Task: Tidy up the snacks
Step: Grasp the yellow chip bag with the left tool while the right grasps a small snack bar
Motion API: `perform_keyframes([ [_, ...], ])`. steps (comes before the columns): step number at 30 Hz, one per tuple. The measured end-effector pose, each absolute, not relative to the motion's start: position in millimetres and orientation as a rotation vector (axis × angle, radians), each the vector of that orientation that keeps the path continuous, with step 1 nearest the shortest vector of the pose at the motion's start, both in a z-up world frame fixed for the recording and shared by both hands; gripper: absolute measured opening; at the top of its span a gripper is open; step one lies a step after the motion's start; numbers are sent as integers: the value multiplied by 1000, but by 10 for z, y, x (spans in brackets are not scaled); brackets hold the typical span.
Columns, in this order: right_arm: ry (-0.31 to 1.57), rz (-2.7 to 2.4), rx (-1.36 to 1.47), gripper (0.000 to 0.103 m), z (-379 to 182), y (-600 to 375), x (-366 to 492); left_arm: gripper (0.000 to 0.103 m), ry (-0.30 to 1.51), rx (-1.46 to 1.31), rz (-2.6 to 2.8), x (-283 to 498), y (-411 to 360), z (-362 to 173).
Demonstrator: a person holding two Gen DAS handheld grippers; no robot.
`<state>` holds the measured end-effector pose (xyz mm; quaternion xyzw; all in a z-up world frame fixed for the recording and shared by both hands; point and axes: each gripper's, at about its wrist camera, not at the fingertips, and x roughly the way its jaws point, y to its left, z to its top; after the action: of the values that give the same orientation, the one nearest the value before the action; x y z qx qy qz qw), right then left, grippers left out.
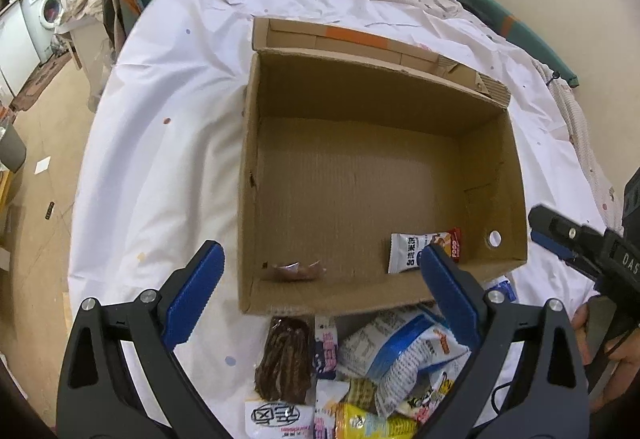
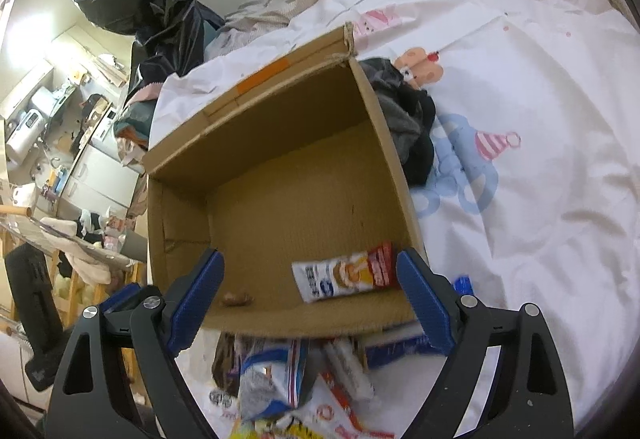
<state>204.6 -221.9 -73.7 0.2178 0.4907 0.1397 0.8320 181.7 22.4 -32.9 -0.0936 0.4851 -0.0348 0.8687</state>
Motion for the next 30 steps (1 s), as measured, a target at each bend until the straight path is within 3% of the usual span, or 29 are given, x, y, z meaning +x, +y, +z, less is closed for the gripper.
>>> perform_keyframes([
  [15,1195,306,437,90,-908,-2241,1221,97,1208,-214,-94,1138,216,-629],
  [22,1198,259,460,90,-950,-2395,1048,97,1358,-107,-164,867,-206,-1018],
  [30,1189,226,470,90,-943,-2539,964,93,1354,50,-225,681,-715,-1158],
])
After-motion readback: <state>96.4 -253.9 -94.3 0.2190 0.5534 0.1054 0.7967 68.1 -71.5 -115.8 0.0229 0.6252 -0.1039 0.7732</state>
